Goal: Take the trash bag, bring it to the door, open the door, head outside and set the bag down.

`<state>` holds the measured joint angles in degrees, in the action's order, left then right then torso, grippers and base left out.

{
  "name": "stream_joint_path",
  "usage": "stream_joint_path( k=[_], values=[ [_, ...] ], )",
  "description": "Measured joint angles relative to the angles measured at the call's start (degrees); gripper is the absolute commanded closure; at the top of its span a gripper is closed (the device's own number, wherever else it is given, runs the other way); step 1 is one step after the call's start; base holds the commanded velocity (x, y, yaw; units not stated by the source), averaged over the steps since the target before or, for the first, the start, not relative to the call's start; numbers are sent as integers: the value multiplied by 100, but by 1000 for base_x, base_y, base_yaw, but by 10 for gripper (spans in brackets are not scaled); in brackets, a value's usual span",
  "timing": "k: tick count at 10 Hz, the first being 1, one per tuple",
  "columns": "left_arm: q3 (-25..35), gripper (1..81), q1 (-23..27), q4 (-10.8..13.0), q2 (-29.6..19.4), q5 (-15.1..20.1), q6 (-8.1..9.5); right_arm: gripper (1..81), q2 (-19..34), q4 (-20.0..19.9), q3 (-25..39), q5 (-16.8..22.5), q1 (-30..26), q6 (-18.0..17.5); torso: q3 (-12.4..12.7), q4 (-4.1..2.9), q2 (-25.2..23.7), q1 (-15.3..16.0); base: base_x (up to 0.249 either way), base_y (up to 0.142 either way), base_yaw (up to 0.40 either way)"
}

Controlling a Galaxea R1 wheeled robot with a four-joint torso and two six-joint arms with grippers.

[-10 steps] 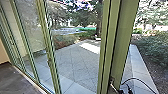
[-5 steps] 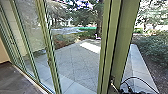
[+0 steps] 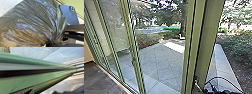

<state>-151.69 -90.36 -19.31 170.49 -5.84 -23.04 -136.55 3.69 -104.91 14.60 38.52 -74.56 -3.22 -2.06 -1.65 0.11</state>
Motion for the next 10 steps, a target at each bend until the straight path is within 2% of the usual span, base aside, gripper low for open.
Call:
stream_joint_path(
  k=[1,3,5,8,10],
  values=[
    [1,811,-35,0,-6,0,0,10,5,7,17,50,26,9,0,0,-2,-6,83,0,0],
    [0,811,-41,0,-15,22,0,10,101,165,152,96,67,397,0,0,-2,-6,89,0,0],
    [0,811,26,0,-17,-9,-2,10,146,211,141,157,21,332,0,0,-2,-6,0,0,0],
    [0,811,-35,-1,-17,2,0,10,77,134,-54,107,-278,-193,-2,0,2,0,0,0,0],
    [0,811,-18,0,-17,-2,-2,10,291,250,95,168,-617,-190,-5,-2,9,7,0,0,0]
  ],
)
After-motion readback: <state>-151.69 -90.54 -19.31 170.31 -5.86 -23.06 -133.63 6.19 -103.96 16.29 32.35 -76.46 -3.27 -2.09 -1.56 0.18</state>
